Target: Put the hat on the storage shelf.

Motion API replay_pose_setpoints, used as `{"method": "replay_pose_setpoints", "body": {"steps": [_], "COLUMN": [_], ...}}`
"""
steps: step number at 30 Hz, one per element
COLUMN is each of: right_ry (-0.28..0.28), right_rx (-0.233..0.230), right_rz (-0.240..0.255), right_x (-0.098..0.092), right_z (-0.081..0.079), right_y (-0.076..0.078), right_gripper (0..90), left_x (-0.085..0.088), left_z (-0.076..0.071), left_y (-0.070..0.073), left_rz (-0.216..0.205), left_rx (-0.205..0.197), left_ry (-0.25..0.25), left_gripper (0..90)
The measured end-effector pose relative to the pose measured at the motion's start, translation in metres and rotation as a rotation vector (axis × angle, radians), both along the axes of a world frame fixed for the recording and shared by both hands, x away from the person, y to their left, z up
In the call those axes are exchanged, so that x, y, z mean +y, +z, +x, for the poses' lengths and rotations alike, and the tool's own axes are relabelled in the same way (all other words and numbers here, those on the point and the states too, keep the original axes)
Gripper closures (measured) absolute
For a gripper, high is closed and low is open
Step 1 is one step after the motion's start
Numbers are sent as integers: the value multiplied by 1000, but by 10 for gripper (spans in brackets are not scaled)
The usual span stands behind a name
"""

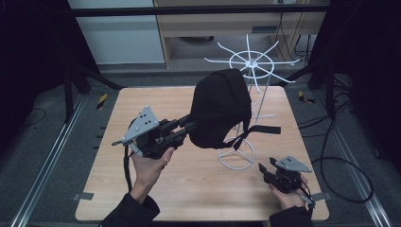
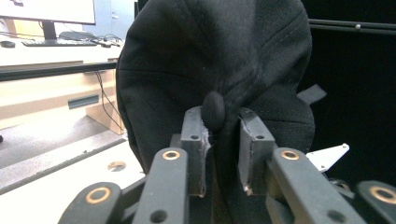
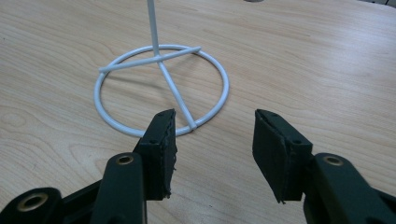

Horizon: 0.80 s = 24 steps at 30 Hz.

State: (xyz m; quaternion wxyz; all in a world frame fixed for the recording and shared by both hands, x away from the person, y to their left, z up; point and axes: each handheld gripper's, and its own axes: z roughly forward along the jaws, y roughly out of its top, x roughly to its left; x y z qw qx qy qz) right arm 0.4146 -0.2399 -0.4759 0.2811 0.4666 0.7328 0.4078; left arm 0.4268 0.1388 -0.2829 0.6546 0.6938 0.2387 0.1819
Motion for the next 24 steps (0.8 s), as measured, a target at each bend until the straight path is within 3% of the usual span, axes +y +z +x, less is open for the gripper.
{"method": "replay_pose_setpoints", "body": {"steps": [9,14,19,24], "right_ry": [-2,-11,-16,-27], "right_rx": [0,0,-3,-4], "right_rz": [1,6,11,9], "right_x": [0,0,0,-2], "right_z": [0,0,0,0], "right_y": [0,0,0,-1], "right_gripper": [488,472,441,404], "left_x": [14,29,50,77], "left_z": [-12,-21,-22,-15], "left_y": [-5,-14,-35,-71], "left_rz": [1,31,64,116], "left_rx": [8,11,43,125], "left_ry": [5,29,84,165], "left_gripper": [554,472,426,385]}}
